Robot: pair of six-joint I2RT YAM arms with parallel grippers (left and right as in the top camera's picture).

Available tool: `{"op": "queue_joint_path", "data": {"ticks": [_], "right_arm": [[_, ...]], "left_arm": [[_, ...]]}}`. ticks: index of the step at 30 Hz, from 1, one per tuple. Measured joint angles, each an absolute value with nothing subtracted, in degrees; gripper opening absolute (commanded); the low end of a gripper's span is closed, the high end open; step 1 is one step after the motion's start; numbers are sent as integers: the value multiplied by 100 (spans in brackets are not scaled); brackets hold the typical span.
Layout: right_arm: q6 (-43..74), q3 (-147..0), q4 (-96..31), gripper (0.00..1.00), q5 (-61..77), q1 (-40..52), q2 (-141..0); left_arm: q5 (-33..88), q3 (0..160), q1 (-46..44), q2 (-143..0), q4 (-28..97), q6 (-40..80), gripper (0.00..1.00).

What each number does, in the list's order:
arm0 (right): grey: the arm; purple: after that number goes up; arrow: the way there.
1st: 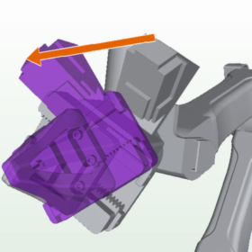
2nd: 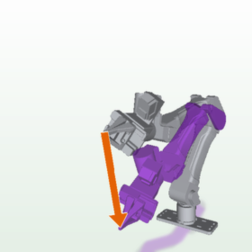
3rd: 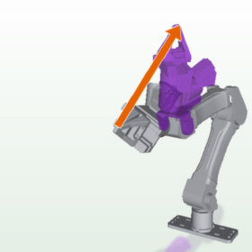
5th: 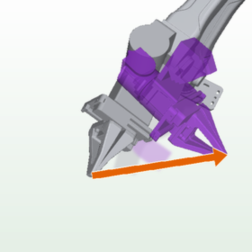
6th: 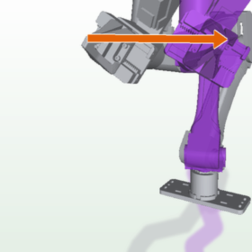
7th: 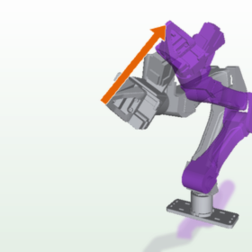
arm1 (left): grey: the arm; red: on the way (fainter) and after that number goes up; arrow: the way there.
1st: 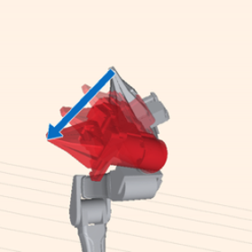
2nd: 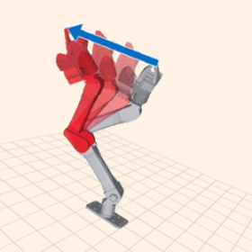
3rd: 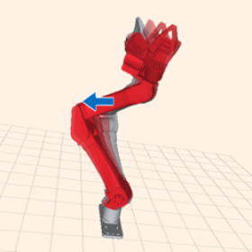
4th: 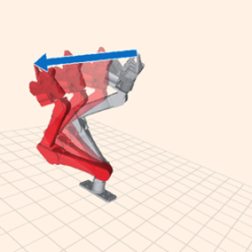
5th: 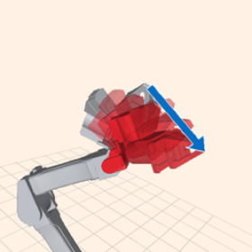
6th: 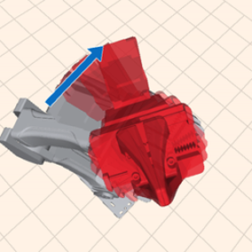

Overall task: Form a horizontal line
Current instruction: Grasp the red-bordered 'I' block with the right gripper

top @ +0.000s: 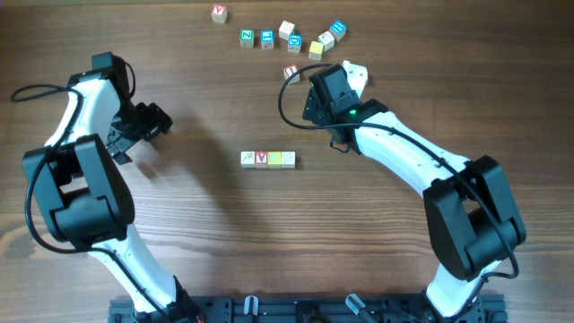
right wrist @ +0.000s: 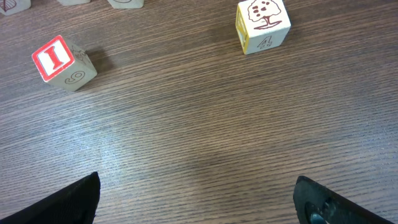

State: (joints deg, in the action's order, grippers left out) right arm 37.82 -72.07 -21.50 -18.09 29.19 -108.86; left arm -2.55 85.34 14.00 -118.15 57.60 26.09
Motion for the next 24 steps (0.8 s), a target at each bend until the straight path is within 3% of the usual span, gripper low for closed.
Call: {"op": "queue_joint_path", "data": {"ticks": [12,17,18,19,20,22,24], "right_arm": [[3782,-7205,-2132,100,-1809,2919,-10886],[3968,-7205,-1396,100,-1739,2919,-10884],[3986,-7205,-1391,84,-1723,2919,-10884],[3983,-7205,-1358,43,-1697,2919,-10884],[3817,-7205,-1319,27,-1675,2919,-10884],[3542,-7205,-1197,10,-1599,2919,-10884],[3210,-7218,-1109,4,-1490,2919,-10864]], "left_arm": [[-255,8534,1400,-11815,5760,2609,100],[-255,8534,1400,-11815,5760,2609,100],[-255,8534,1400,-11815,5758,2606,100],[-255,8534,1400,-11815,5760,2609,100],[-255,8534,1400,-11815,5760,2609,100],[-255,8534,1400,-11815,5758,2609,100],[-255,8534,1400,-11815,5760,2606,100]]}}
